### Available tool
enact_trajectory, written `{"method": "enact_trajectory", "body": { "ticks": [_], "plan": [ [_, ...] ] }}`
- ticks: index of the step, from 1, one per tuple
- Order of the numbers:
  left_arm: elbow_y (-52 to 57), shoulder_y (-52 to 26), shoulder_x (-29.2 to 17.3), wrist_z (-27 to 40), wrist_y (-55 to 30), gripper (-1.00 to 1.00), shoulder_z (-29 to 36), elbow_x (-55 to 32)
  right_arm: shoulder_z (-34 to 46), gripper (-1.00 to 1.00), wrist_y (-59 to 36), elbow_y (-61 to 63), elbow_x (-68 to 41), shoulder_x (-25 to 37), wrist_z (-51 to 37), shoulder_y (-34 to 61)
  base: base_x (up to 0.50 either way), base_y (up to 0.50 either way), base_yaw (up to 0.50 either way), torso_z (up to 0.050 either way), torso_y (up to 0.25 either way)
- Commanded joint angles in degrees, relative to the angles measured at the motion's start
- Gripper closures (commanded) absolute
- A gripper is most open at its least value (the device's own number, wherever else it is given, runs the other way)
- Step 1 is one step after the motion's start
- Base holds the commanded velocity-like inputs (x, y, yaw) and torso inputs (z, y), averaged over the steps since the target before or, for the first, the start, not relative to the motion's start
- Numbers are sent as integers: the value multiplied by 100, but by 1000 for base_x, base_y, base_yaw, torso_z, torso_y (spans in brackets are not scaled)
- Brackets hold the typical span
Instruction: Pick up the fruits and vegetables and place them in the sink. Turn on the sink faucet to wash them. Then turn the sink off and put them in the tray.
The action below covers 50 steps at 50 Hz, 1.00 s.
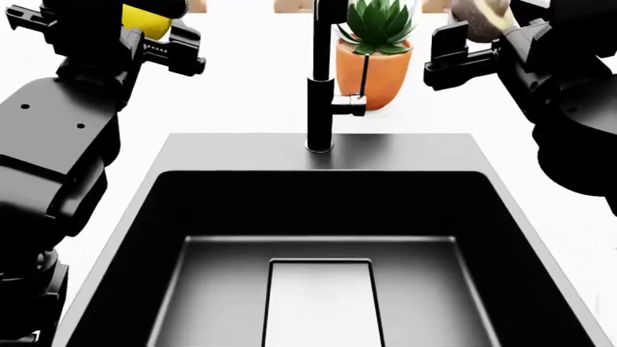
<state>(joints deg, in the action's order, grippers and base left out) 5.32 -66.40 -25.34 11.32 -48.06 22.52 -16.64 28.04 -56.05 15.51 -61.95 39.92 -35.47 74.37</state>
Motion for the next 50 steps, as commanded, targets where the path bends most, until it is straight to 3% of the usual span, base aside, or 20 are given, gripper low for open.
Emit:
{"method": "enact_trajectory", "body": {
  "ticks": [1,7,18,28,50],
  "plan": [
    [-148,-76,63,145,-3,100,-15,-13,68,100,36,-87,194,2,86,-32,500,-8,0,0,0],
    [-122,-40,48,114,-10,100,-37,-62,46,100,85,-20,175,5,69,-90,500,-1,0,0,2],
    [1327,367,-451,-890,-1333,100,-573,-1655,387,100,-968,1145,-952,612,814,185,45,0,0,0,0],
    [1393,295,-802,-1823,-1422,100,81,-1906,604,100,-1301,1533,-1498,1180,1854,85,0,0,0,0,0],
    [1550,960,-844,-2316,-1097,100,1069,-1797,1542,100,-906,1580,-767,804,3080,-759,0,0,0,0,0]
  ]
}}
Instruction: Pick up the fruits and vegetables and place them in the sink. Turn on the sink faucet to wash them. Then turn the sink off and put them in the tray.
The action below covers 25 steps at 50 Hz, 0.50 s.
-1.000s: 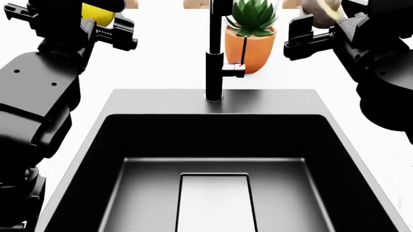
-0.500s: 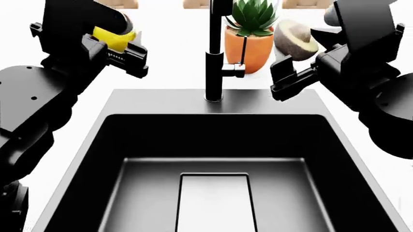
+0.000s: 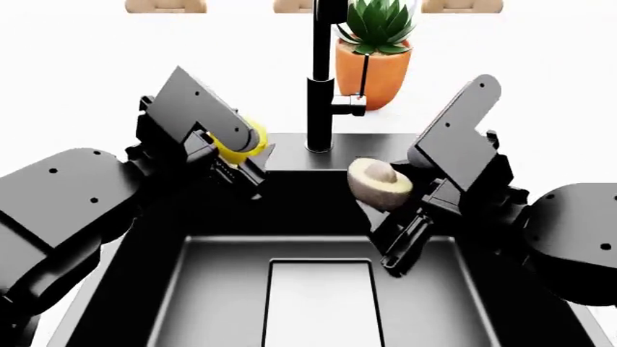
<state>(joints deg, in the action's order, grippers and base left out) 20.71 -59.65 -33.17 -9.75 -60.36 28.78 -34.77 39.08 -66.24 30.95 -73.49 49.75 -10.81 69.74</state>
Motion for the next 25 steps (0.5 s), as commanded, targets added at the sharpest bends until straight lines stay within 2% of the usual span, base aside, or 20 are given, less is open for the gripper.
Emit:
{"method": "enact_trajectory", "body": {
  "ticks": [1,11,25],
  "plan": [
    [-2,303,-66,-219,147,100,470,31,486,100,124,31,429,-201,669,-308,0,0,0,0,0],
    [-142,401,-49,-275,218,100,867,243,690,100,172,81,580,-183,933,-395,0,0,0,0,1],
    [-208,375,-30,-302,265,100,1082,371,1601,100,-56,-654,1403,-716,1348,-387,0,0,0,0,0]
  ]
}}
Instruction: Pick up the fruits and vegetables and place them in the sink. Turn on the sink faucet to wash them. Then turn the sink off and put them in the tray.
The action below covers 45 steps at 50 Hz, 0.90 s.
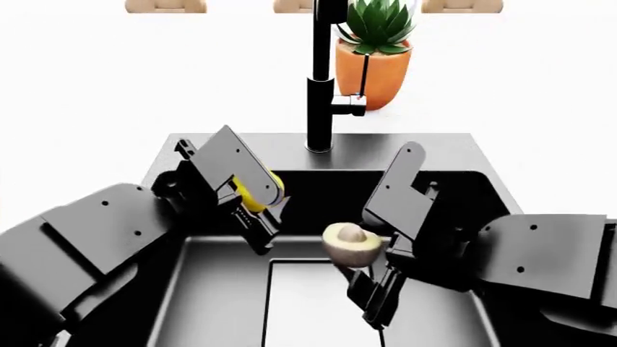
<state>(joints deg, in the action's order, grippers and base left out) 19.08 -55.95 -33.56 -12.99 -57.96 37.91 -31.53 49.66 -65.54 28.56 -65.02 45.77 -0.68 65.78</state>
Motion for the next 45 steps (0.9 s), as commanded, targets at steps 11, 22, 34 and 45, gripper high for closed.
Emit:
{"method": "enact_trajectory", "body": {
  "ticks": [11,22,34,45],
  "plan": [
    [11,18,-8,35,42,100,77,-30,1325,100,-222,-1139,1203,-941,758,272,0,0,0,0,0],
    [14,32,-71,-6,110,100,57,-48,2024,100,-228,-1962,1758,-1480,1232,606,0,0,0,0,0],
    [59,94,-138,14,160,100,-72,-131,2426,100,75,-2778,2138,-1788,1410,409,0,0,0,0,1],
    [129,149,-182,50,149,100,-152,-210,2695,100,859,-3887,2525,-2231,1613,-116,0,0,0,0,0]
  ]
}}
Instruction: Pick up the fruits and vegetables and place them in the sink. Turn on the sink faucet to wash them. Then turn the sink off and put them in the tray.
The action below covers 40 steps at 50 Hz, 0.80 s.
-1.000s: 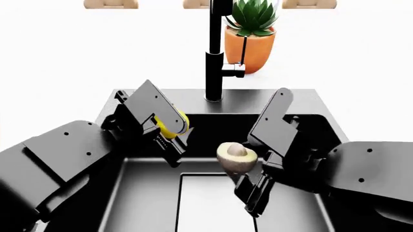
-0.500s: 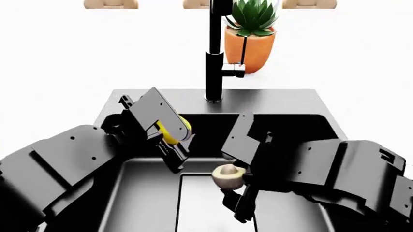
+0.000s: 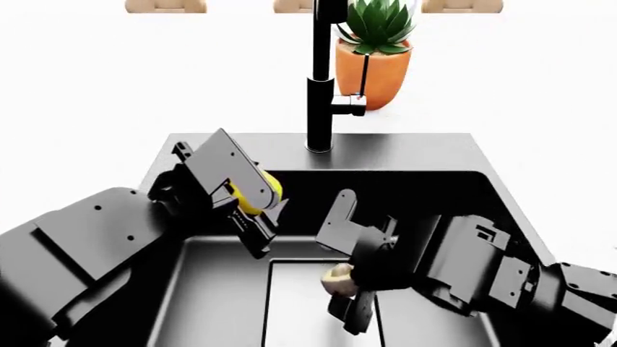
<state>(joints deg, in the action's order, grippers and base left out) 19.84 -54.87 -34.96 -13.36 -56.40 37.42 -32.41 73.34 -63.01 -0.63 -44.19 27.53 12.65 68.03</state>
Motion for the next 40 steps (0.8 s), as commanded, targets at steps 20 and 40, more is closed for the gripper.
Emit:
{"method": "enact_trajectory", "body": {
  "ticks": [20,40],
  "plan": [
    [23,98,-53,105,7,100,-83,-146,654,-100,1099,-1828,728,-661,599,-689,0,0,0,1,0],
    [-39,87,-69,114,52,100,-45,-109,276,-100,630,-731,352,-236,495,-128,0,0,0,0,1]
  ]
}}
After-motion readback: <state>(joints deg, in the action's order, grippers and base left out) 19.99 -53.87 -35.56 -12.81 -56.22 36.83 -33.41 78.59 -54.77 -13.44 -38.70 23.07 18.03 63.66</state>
